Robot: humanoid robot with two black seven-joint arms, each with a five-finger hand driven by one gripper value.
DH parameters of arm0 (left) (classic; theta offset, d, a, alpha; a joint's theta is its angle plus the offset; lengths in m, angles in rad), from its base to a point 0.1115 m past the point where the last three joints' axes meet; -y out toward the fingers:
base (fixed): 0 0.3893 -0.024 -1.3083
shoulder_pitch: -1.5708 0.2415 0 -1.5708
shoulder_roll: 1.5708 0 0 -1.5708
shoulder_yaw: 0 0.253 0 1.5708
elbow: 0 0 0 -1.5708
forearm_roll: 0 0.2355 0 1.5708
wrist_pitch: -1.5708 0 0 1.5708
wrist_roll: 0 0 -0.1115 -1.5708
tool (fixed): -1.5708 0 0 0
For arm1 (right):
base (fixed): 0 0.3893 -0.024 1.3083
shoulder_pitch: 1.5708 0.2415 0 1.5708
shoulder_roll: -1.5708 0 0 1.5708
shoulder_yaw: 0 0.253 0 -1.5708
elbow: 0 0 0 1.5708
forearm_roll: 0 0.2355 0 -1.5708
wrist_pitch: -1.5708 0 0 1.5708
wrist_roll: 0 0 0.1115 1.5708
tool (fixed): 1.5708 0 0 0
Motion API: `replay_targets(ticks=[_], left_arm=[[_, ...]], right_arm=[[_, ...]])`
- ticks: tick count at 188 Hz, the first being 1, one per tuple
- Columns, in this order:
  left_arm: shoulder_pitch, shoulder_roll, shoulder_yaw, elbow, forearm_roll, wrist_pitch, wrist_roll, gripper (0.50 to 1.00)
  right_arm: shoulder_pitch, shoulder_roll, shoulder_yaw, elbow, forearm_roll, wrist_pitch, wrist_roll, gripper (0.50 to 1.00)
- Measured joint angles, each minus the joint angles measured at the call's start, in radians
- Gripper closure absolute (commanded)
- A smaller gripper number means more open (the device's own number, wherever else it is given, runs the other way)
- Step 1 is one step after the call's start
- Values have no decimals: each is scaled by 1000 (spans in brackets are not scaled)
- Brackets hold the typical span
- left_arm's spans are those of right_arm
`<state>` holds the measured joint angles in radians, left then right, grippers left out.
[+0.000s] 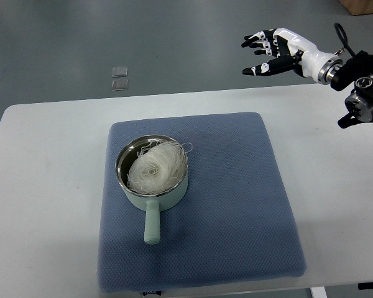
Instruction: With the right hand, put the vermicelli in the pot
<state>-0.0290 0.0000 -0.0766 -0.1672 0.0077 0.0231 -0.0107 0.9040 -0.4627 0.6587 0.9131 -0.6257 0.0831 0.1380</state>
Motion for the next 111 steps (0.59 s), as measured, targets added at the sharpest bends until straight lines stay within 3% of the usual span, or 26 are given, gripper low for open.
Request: replay_targets(ticks=[53, 111], left_arm=[[0, 0, -5, -2, -1, 0, 0, 500], [0, 0, -8, -5, -2, 0, 0, 500]], right_arm=[[-84, 46, 48, -8, 322, -268, 5, 581], [-140, 84, 53, -8, 351, -299, 11, 581]])
